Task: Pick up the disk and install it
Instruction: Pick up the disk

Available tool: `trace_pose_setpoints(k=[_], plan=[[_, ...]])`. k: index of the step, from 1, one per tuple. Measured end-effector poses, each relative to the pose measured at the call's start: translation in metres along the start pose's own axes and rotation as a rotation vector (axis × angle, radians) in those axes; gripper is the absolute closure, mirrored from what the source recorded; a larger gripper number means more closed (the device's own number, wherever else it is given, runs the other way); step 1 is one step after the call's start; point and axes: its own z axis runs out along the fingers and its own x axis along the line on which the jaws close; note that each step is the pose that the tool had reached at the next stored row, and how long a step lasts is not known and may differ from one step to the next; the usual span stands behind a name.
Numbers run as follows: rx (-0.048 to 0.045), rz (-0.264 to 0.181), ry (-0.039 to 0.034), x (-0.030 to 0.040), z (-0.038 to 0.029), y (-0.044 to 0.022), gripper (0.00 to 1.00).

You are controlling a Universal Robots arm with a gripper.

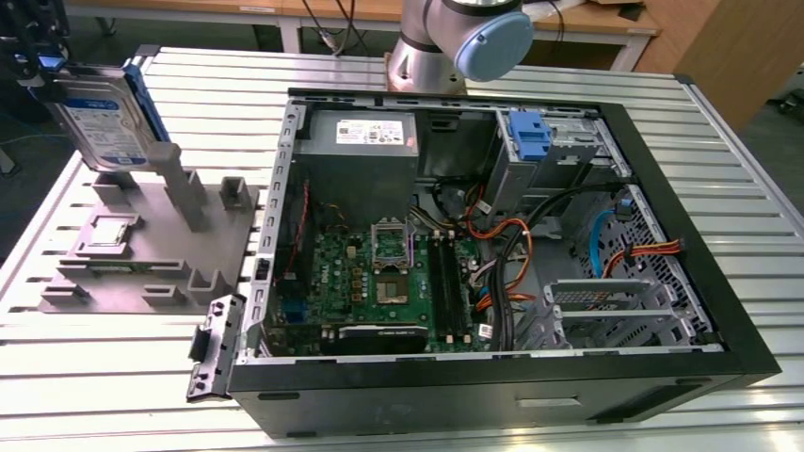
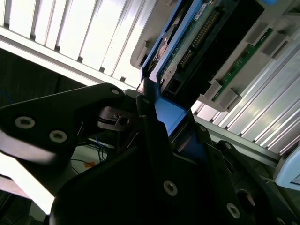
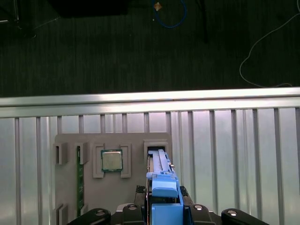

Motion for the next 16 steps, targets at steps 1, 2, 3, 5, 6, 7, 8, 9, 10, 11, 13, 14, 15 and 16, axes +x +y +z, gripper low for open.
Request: trace_pose_setpoints(k=[1,2,3,5,6,7,8,9,10,11,13,14,15,16], plan=[[0.0,0.0,0.0,0.0,-0.0002,0.0,0.64],[0.0,0.0,0.0,0.0,-0.0005,0.0,0.64],[0.0,0.0,0.0,0.0,-0.0008,0.0,0.64],[0.0,0.0,0.0,0.0,-0.0015,0.0,0.64],[0.0001,0.0,0.0,0.0,-0.0018,0.0,0.64],[0.0001,0.0,0.0,0.0,-0.0021,0.0,0.64],[0.0,0.0,0.0,0.0,-0.0024,0.0,0.64],[0.0,0.0,0.0,0.0,-0.0028,0.0,0.64],[0.0001,0.0,0.0,0.0,-0.003,0.0,0.64],[0.0,0.0,0.0,0.0,-0.0034,0.0,0.64],[0.0001,0.0,0.0,0.0,-0.004,0.0,0.64],[0.0,0.0,-0.0001,0.0,-0.0043,0.0,0.64],[0.0,0.0,0.0,0.0,-0.0046,0.0,0.64],[0.0,0.0,0.0,0.0,-0.0049,0.0,0.64]])
